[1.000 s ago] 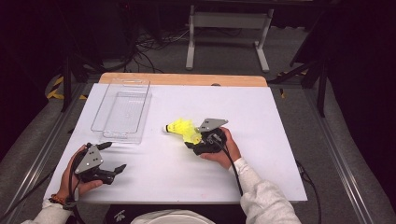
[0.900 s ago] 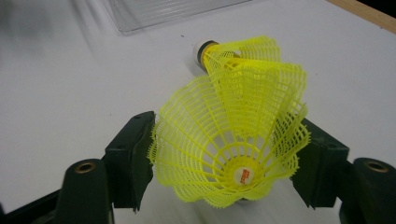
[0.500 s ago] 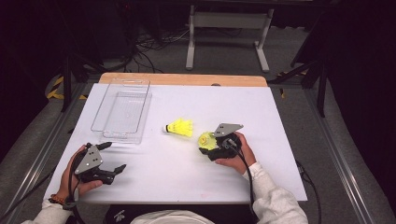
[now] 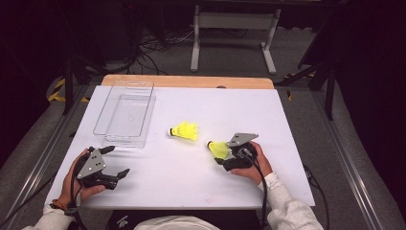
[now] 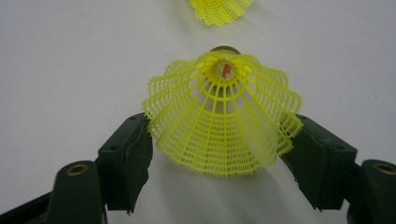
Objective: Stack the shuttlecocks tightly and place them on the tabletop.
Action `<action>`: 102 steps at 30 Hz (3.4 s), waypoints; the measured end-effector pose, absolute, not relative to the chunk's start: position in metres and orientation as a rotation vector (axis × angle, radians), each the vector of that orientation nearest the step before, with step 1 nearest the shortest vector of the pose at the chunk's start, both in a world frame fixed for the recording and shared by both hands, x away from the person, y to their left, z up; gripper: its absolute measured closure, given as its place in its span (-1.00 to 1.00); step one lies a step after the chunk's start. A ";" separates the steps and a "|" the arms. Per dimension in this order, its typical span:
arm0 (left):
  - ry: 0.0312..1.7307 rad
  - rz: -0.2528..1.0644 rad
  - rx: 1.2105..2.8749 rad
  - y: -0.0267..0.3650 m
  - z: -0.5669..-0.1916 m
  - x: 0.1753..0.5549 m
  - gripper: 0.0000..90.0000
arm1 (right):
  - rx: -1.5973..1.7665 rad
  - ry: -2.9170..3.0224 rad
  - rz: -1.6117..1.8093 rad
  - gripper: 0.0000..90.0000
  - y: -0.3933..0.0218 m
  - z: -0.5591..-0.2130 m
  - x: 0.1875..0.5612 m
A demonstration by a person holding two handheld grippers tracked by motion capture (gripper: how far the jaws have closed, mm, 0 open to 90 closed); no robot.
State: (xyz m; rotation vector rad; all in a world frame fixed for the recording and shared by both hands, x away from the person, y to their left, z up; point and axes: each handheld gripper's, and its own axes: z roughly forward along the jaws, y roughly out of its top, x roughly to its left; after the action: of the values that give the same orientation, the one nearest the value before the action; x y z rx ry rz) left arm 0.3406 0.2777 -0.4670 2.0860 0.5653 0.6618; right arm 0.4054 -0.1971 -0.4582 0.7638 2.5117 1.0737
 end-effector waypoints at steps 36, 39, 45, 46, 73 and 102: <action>0.562 0.673 2.083 0.278 -0.466 0.339 -0.82 | 0.719 2.407 1.013 -0.26 -0.204 -0.453 0.356; 0.561 0.673 2.084 0.278 -0.466 0.339 -0.82 | 0.709 2.411 1.015 -0.22 -0.200 -0.453 0.355; 0.565 0.663 2.081 0.277 -0.467 0.339 -0.82 | 0.717 2.409 1.018 -0.10 -0.192 -0.456 0.355; 0.564 0.666 2.082 0.277 -0.466 0.339 -0.82 | 0.714 2.409 1.011 -0.08 -0.190 -0.456 0.356; 0.557 0.664 2.088 0.276 -0.467 0.340 -0.82 | 0.754 2.304 1.042 1.00 -0.177 -0.456 0.368; 0.566 0.659 2.079 0.279 -0.467 0.340 -0.82 | 0.674 2.219 1.106 1.00 -0.161 -0.441 0.400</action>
State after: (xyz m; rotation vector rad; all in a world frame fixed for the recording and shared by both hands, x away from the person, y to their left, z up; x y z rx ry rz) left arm 0.3400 0.2787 -0.4668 2.0785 0.5655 0.6586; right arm 0.3998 -0.1608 -0.4405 0.6743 2.2191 1.1057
